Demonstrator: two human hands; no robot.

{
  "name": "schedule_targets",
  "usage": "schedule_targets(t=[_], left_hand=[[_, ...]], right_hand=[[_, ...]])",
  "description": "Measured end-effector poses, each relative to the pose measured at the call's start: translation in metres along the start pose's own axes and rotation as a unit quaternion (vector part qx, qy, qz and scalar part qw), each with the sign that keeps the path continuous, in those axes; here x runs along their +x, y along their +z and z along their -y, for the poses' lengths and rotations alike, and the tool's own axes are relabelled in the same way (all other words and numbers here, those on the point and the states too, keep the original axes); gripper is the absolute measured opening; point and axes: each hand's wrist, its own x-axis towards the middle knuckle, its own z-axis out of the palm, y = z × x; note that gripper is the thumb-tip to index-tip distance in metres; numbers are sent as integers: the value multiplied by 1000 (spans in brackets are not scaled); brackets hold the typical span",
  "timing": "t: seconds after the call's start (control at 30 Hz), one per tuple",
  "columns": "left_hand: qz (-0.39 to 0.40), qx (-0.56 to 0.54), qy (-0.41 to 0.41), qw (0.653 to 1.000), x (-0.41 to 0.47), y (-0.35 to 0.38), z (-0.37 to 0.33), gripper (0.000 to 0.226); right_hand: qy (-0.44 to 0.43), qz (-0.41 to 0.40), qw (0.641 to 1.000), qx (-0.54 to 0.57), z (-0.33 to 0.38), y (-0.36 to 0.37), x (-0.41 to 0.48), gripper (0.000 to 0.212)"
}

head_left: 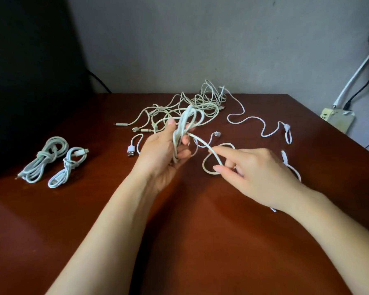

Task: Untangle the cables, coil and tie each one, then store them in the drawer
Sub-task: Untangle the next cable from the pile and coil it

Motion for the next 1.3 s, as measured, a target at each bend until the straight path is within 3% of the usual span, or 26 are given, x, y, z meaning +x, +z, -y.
schedule_targets(t=[0.2, 0.3, 0.4, 0.47, 0.53, 0.67, 0.83, 1.0, 1.17, 1.3], left_hand=[[-79, 30, 15, 996, 6, -7, 4, 37], [-97, 131, 55, 985, 6, -8, 6, 42], [-94, 364, 172, 911, 3, -8, 15, 54], [-44, 472, 216, 853, -3, -4, 19, 53], [29, 523, 230, 820, -7, 1, 22, 42], [80, 563, 270, 777, -9, 6, 26, 35], [110, 565, 272, 771, -11, 8, 23, 42], [139, 568, 280, 762, -17, 13, 21, 50], [162, 580, 293, 743, -19, 11, 19, 43], [121, 601, 327, 719, -16, 11, 23, 39]], right_hand=[[-50, -28, 998, -25, 7, -7, -1, 24], [-79, -20, 997, 0, 13, -7, -1, 21], [-118, -21, 992, 34, 18, -4, 0, 18], [-128, -41, 990, 42, 17, -2, 0, 16], [-123, -78, 989, 36, 14, -2, 0, 17], [-80, -171, 982, 27, 4, -10, 3, 19], [-51, -251, 967, 22, -3, -16, 4, 9], [-42, -280, 959, 12, -2, -16, 3, 8], [-27, -288, 957, 13, 0, -17, 4, 8], [-8, -274, 961, 34, 1, -18, 5, 9]])
